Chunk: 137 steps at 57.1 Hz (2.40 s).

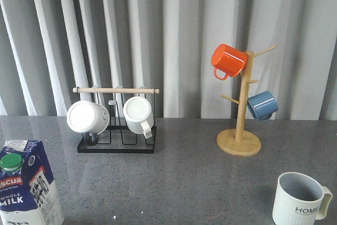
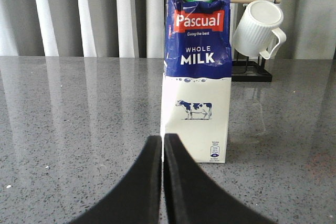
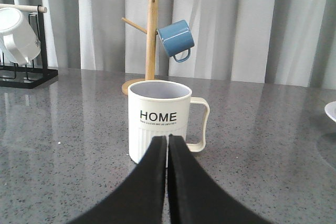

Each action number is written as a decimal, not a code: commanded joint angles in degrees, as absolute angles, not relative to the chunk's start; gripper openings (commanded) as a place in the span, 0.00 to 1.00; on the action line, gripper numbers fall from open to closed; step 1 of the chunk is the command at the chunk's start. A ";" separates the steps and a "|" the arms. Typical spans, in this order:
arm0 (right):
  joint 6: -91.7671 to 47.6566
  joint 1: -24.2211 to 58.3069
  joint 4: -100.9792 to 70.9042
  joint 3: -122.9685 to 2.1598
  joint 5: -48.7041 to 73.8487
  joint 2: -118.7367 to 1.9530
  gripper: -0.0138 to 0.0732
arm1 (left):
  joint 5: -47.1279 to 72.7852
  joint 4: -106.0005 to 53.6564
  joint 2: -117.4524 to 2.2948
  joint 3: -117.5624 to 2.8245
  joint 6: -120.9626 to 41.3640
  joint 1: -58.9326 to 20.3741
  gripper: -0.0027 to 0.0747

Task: Place milk next to cup
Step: 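Move the right gripper down toward the white HOME mug, then lower the right gripper beside the mug and align with its handle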

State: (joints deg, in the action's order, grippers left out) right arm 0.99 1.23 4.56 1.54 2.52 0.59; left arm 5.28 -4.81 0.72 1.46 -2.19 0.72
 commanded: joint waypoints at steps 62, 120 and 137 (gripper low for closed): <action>-20.94 0.88 -28.59 -32.16 -3.54 -46.06 0.15 | 6.65 -5.29 -41.69 -42.04 -5.15 -1.30 0.03; -36.80 0.88 -31.49 -32.05 -5.22 -46.18 0.86 | 2.75 -5.17 -42.71 -42.05 2.21 -1.24 0.73; -36.86 0.88 -31.42 -32.05 -4.21 -46.18 0.82 | 2.75 -5.17 -42.71 -42.05 2.21 -1.24 0.72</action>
